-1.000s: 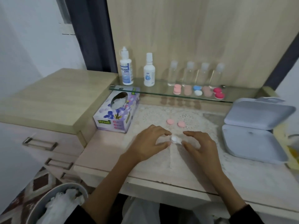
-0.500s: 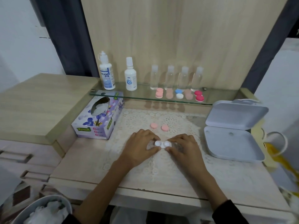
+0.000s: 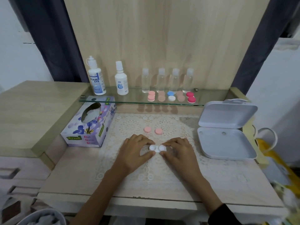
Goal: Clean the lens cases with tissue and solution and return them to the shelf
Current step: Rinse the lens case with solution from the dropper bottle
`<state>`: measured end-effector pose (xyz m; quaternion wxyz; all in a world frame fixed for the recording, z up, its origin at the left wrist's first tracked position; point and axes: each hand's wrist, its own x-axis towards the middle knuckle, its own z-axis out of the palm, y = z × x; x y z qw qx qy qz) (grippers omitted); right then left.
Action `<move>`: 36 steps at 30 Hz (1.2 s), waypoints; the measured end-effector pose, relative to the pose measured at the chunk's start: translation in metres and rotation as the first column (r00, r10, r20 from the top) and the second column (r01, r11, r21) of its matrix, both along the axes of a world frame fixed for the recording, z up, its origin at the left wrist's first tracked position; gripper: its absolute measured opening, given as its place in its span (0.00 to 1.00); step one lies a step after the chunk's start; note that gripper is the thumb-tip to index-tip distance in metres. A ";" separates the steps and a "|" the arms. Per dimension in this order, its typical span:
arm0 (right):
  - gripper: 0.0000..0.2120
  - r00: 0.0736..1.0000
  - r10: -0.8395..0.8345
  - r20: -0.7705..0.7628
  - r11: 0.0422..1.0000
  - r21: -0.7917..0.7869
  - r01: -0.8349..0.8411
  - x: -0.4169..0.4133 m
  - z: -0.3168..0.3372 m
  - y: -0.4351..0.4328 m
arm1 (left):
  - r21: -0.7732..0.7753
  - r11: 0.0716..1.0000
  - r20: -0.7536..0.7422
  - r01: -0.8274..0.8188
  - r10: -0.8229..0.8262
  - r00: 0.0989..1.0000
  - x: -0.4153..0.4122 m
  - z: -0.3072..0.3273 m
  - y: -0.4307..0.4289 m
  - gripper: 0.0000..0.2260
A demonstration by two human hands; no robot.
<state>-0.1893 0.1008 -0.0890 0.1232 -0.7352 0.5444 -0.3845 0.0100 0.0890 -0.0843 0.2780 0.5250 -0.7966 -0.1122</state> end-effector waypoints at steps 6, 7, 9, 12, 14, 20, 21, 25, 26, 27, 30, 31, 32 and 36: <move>0.10 1.000 -0.002 0.020 1.000 0.028 0.002 0.001 0.002 0.003 | -0.025 1.000 -0.033 0.002 -0.003 0.999 0.001 -0.002 0.001 0.16; 0.10 1.000 -0.003 0.026 1.000 0.030 0.002 0.001 0.002 0.003 | -0.023 1.000 -0.036 0.003 -0.004 0.999 0.001 -0.002 0.001 0.16; 0.11 0.999 -0.001 0.034 0.999 0.036 0.000 0.001 0.002 0.002 | -0.020 1.000 -0.046 0.002 -0.003 0.999 0.001 -0.002 0.000 0.16; 0.13 0.999 -0.003 0.035 0.999 0.044 0.001 0.000 0.003 0.003 | -0.010 1.000 -0.056 -0.001 0.001 0.998 0.001 -0.002 0.000 0.16; 0.14 0.999 -0.005 0.034 0.999 0.046 0.003 0.001 0.005 0.003 | -0.011 1.000 -0.064 0.002 -0.003 0.998 0.001 -0.002 0.000 0.16; 0.15 0.999 -0.015 0.044 0.999 0.053 0.013 0.001 0.004 0.004 | -0.010 1.000 -0.060 0.014 -0.015 0.998 0.001 0.000 -0.001 0.19; 0.16 0.998 -0.020 0.054 0.998 0.056 0.017 0.001 0.004 0.004 | -0.006 1.000 -0.061 0.017 -0.017 0.998 0.002 0.000 -0.001 0.19; 0.17 0.999 -0.038 0.012 0.999 0.016 0.038 0.002 0.007 0.006 | 0.016 0.999 -0.073 0.030 -0.029 0.997 0.004 0.000 -0.001 0.20; 0.18 0.999 -0.040 -0.020 0.999 -0.002 0.040 0.003 0.007 0.007 | 0.016 0.999 -0.077 0.036 -0.035 0.996 0.004 0.000 -0.001 0.19; 0.19 0.998 -0.040 -0.050 0.999 -0.013 0.040 0.003 0.008 0.008 | 0.018 0.999 -0.082 0.044 -0.042 0.996 0.005 0.000 -0.002 0.19; 0.28 0.994 -0.006 -0.113 0.998 0.063 0.014 -0.001 0.008 0.012 | 0.037 0.997 -0.111 0.072 -0.068 0.991 0.008 0.001 -0.003 0.18; 0.31 0.990 0.014 -0.138 0.995 0.097 -0.001 -0.003 0.007 0.013 | 0.045 0.995 -0.127 0.084 -0.078 0.989 0.009 0.002 -0.003 0.18; 0.34 0.986 0.032 -0.162 0.993 0.119 -0.012 -0.004 0.006 0.015 | 0.048 0.994 -0.150 0.095 -0.087 0.985 0.011 0.003 -0.004 0.18; 0.37 0.989 0.033 -0.144 0.989 0.146 -0.012 -0.008 0.005 0.019 | 0.022 0.995 -0.312 0.097 -0.085 0.946 0.016 0.005 -0.002 0.15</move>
